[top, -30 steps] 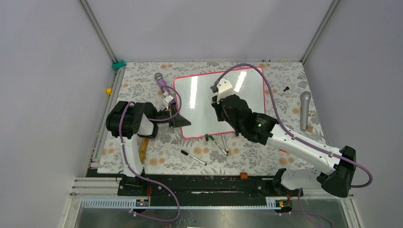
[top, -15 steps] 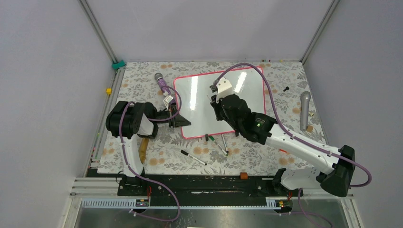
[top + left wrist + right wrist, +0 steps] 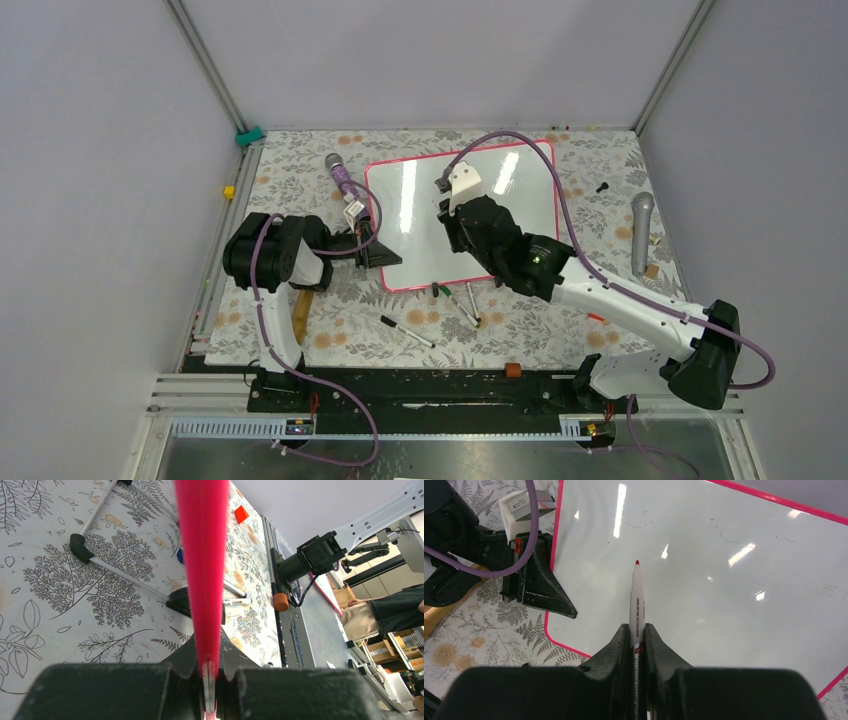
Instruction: Write a sentence on the whiteboard
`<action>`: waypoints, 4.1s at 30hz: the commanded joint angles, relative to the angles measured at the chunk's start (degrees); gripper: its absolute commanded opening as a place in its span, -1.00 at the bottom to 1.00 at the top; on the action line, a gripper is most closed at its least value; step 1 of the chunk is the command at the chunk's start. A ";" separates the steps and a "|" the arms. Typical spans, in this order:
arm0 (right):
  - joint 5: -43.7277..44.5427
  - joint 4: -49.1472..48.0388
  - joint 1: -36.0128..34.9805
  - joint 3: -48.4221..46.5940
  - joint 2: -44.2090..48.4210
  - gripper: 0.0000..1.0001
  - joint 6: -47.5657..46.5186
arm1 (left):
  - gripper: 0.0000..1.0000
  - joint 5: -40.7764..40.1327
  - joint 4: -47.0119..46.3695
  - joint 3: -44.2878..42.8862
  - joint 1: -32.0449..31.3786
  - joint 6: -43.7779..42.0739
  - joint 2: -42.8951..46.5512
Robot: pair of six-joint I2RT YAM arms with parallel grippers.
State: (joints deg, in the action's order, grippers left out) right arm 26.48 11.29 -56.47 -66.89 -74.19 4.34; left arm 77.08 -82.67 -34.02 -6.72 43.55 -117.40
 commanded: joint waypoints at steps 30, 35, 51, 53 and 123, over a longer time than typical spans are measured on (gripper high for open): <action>-0.61 6.58 0.57 -19.08 -11.05 -1.00 2.05 | -1.00 0.07 -1.52 0.12 0.00 -0.55 0.44; -0.25 6.91 0.79 -21.43 -13.12 -1.00 1.06 | -1.00 -0.07 -1.52 0.29 0.00 -0.83 0.57; -2.42 5.71 3.75 -21.28 -12.52 -1.00 -3.26 | -1.00 -0.02 -1.46 0.32 -0.03 -1.10 0.52; -4.12 5.70 4.38 -21.17 -12.70 -1.00 -3.37 | -1.00 0.02 -1.52 0.28 -0.04 -1.10 0.59; -8.34 10.21 4.95 -39.83 -32.99 -1.00 -5.25 | -1.00 -0.35 -1.51 0.47 -0.05 -1.28 0.46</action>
State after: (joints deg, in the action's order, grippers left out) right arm 16.32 21.61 -51.68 -103.63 -106.65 -1.15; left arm 77.10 -82.67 -34.02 -6.72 43.51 -117.38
